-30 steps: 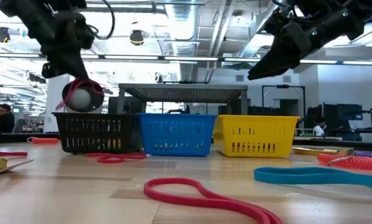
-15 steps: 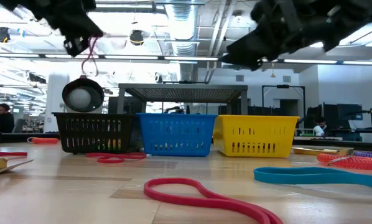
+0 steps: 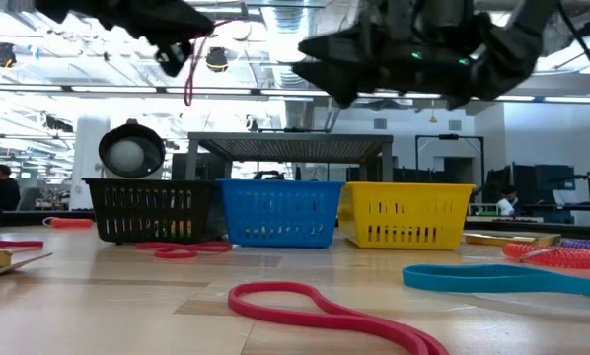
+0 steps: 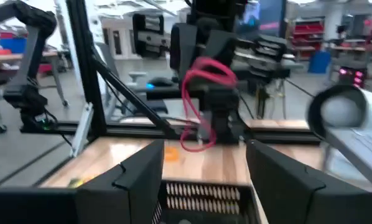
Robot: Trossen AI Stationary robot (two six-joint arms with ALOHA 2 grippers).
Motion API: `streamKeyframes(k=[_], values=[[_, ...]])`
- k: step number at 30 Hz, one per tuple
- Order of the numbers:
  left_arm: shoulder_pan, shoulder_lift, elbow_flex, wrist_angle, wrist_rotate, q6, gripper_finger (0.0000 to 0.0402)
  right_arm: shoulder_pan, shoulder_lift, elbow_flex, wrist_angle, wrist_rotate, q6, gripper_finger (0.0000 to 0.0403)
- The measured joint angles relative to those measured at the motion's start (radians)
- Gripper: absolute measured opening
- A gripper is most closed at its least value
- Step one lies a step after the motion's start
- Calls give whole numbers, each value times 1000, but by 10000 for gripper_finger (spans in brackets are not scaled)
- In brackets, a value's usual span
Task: Pick & Place Office Desk Supplies
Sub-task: Put the red rubber band into the blue basket
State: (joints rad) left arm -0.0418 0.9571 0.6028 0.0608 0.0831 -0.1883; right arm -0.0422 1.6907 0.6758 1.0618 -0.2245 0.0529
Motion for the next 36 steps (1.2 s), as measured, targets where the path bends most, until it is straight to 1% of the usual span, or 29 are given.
streamKeyframes(k=[5, 8, 14, 19, 23, 36], values=[[-2, 68, 0, 102, 1, 33, 3, 2, 67, 85, -4, -98, 22, 224], [-2, 91, -1, 153, 1, 38, 3, 1, 105, 118, -6, -119, 27, 224], [-5, 115, 0, 249, 22, 72, 3, 1, 150, 163, -8, -118, 30, 224], [-6, 130, 0, 296, 23, 109, 3, 9, 148, 190, -5, -119, 30, 224], [-6, 162, 0, 356, 22, 131, 3, 10, 148, 214, -3, -162, 29, 224], [-2, 238, 0, 474, 23, 133, 3, 9, 148, 219, -6, -171, 31, 223]])
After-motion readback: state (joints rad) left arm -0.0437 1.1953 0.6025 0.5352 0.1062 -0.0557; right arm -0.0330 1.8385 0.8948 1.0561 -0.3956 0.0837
